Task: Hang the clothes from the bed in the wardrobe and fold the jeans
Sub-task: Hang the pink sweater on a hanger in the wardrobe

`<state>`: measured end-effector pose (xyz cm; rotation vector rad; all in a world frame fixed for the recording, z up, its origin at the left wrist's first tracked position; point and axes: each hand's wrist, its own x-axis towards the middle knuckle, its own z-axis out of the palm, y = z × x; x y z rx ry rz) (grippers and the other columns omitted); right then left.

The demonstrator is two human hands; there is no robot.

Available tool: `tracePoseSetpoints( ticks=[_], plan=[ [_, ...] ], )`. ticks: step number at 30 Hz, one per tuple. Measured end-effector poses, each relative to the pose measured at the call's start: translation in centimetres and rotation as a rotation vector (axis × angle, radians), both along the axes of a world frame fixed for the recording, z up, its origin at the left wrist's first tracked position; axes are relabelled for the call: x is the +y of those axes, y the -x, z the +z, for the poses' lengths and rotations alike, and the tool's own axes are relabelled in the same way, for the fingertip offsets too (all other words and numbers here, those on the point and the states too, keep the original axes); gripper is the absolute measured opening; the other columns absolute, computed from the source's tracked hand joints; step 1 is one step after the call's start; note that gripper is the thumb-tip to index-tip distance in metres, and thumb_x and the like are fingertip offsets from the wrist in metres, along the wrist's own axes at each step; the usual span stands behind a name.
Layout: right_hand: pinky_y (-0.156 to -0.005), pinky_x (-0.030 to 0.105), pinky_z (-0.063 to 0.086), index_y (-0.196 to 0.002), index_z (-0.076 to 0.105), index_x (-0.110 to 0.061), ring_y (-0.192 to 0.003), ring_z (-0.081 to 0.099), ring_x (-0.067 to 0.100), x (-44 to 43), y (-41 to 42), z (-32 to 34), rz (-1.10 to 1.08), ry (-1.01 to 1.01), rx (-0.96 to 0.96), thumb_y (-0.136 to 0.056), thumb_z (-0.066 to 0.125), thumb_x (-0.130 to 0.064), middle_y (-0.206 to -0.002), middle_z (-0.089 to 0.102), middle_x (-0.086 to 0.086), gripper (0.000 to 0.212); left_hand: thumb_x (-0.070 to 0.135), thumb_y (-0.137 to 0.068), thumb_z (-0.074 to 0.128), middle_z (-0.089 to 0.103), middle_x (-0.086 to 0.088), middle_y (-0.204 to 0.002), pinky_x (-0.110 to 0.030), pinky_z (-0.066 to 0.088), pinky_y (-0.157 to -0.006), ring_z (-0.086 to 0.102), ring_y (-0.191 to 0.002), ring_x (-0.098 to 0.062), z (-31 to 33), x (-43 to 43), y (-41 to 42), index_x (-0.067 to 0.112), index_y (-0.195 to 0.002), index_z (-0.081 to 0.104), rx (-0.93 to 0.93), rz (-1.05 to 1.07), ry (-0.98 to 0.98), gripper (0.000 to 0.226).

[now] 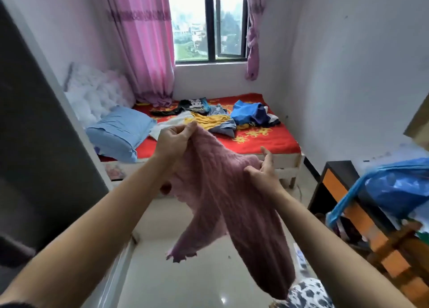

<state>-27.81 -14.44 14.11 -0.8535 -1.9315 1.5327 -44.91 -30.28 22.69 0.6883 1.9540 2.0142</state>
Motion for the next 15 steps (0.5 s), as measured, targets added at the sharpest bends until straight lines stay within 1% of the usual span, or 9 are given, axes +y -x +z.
tracePoseSetpoints(
  ticks=[2, 4, 6, 8, 10, 11, 12, 13, 15],
  plan=[
    [-0.121, 0.049, 0.024, -0.156, -0.002, -0.038, -0.148, 0.022, 0.032, -3.0, 4.1, -0.4, 0.277, -0.150, -0.120, -0.077, 0.075, -0.026, -0.160, 0.015, 0.015, 0.112, 0.040, -0.084, 0.075, 0.069, 0.004, -0.068, -0.034, 0.052, -0.071, 0.059, -0.068, -0.014, 1.0, -2.6, 2.4, 0.029, -0.069, 0.079, 0.066, 0.006, -0.002, 0.019],
    [-0.123, 0.050, 0.006, -0.153, -0.014, -0.045, -0.152, -0.013, 0.031, -5.8, 8.4, -0.9, 0.422, -0.358, -0.192, -0.067, 0.087, -0.037, -0.163, -0.020, 0.010, 0.133, 0.040, -0.083, 0.076, 0.070, 0.002, -0.069, -0.038, 0.052, -0.076, 0.060, -0.070, -0.017, 2.3, -5.1, 4.9, 0.027, -0.070, 0.079, 0.094, 0.002, -0.004, 0.019],
    [-0.121, 0.050, 0.003, -0.152, -0.016, -0.049, -0.151, -0.021, 0.028, -8.4, 12.6, -0.7, 0.415, -0.497, -0.190, -0.055, 0.090, -0.052, -0.161, -0.030, 0.004, 0.144, 0.038, -0.083, 0.077, 0.070, 0.003, -0.068, -0.039, 0.050, -0.077, 0.061, -0.069, -0.017, 3.4, -7.5, 7.2, 0.024, -0.070, 0.079, 0.087, -0.007, -0.014, 0.019],
    [-0.122, 0.047, 0.007, -0.157, -0.002, -0.040, -0.153, -0.012, 0.027, -10.8, 16.9, -0.3, 0.423, -0.588, -0.160, -0.055, 0.088, -0.054, -0.165, -0.018, 0.004, 0.137, 0.035, -0.083, 0.077, 0.071, -0.004, -0.075, -0.040, 0.050, -0.078, 0.062, -0.072, -0.020, 4.0, -10.1, 9.1, 0.016, -0.077, 0.079, 0.049, -0.060, -0.050, 0.020],
    [-0.121, 0.047, 0.026, -0.150, 0.033, -0.032, -0.148, 0.024, 0.026, -13.6, 20.9, 0.1, 0.471, -0.529, -0.027, -0.063, 0.082, -0.045, -0.160, 0.027, 0.008, 0.100, 0.036, -0.083, 0.075, 0.071, -0.012, -0.084, -0.037, 0.051, -0.077, 0.062, -0.077, -0.023, 3.9, -12.9, 10.8, 0.009, -0.086, 0.078, 0.046, -0.121, -0.048, 0.027],
    [-0.112, 0.048, 0.040, -0.137, 0.050, -0.030, -0.134, 0.047, 0.024, -15.0, 22.7, 0.1, 0.481, -0.440, 0.065, -0.068, 0.082, -0.038, -0.142, 0.053, 0.006, 0.077, 0.036, -0.084, 0.074, 0.071, -0.013, -0.086, -0.033, 0.052, -0.075, 0.063, -0.078, -0.021, 3.5, -14.2, 11.7, 0.007, -0.088, 0.078, 0.056, -0.120, -0.037, 0.029],
    [-0.101, 0.049, 0.049, -0.123, 0.060, -0.027, -0.117, 0.061, 0.021, -16.3, 24.2, 0.0, 0.470, -0.353, 0.132, -0.072, 0.082, -0.030, -0.122, 0.067, 0.003, 0.056, 0.036, -0.086, 0.072, 0.072, -0.013, -0.089, -0.028, 0.051, -0.071, 0.063, -0.077, -0.018, 3.1, -15.6, 12.7, 0.007, -0.089, 0.077, 0.069, -0.084, -0.025, 0.030],
    [-0.093, 0.049, 0.053, -0.114, 0.064, -0.020, -0.104, 0.067, 0.021, -17.6, 25.7, -0.1, 0.453, -0.275, 0.177, -0.075, 0.081, -0.024, -0.108, 0.072, 0.002, 0.043, 0.036, -0.089, 0.069, 0.073, -0.011, -0.089, -0.023, 0.051, -0.066, 0.064, -0.075, -0.013, 2.6, -17.0, 13.8, 0.006, -0.090, 0.076, 0.088, -0.012, -0.008, 0.031],
    [-0.088, 0.042, 0.057, -0.109, 0.068, -0.013, -0.093, 0.070, 0.014, -19.5, 28.1, -0.6, 0.419, -0.123, 0.237, -0.075, 0.078, -0.020, -0.100, 0.074, 0.001, 0.037, 0.037, -0.095, 0.061, 0.070, -0.003, -0.088, -0.016, 0.047, -0.060, 0.062, -0.070, -0.003, 0.8, -20.3, 15.5, 0.007, -0.094, 0.073, 0.093, 0.200, -0.002, 0.032]
  ],
)
